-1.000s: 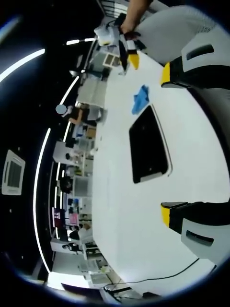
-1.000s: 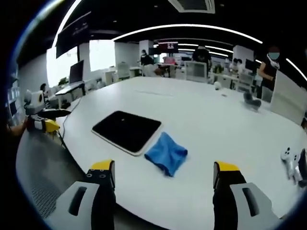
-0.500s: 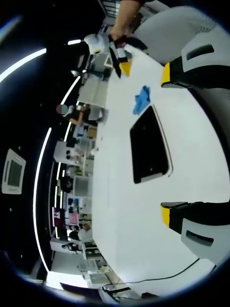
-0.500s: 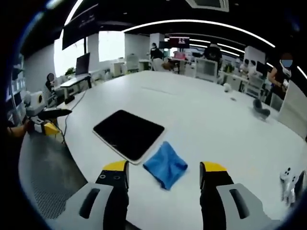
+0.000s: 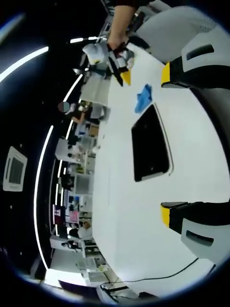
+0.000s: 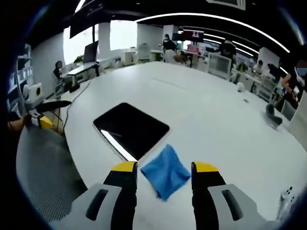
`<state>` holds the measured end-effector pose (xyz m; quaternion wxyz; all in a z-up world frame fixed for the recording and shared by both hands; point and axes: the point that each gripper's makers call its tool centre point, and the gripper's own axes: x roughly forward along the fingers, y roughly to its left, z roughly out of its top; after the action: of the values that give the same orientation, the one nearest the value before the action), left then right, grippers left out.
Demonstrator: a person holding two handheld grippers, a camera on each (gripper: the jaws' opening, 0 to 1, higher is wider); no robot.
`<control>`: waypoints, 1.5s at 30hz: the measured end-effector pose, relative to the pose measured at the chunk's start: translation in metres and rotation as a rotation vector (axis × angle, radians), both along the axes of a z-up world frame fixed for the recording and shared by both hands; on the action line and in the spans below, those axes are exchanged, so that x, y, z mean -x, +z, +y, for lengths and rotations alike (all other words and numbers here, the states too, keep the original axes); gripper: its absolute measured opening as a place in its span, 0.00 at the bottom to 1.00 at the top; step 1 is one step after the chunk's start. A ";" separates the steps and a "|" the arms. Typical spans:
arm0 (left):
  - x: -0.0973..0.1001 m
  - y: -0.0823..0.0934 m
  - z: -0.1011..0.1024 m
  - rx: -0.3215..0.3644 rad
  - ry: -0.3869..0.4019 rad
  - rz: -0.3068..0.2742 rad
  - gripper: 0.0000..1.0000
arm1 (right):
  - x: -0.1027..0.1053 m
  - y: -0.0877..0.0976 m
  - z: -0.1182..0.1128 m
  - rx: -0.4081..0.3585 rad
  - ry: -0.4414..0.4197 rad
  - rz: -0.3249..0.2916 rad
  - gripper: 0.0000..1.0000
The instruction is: Wipe the mirror surface with the cleaning cloth until all visible marks leave the cleaned area.
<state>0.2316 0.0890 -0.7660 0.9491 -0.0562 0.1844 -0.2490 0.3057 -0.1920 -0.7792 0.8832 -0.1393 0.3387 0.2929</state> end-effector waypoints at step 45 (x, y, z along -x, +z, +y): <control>0.000 -0.001 -0.003 -0.001 -0.014 0.001 0.99 | -0.020 -0.083 0.004 0.167 0.097 0.273 0.11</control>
<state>0.2319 0.0862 -0.7672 0.9474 -0.0544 0.1852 -0.2554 0.3258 -0.1876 -0.8621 0.7993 -0.1873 0.4716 0.3220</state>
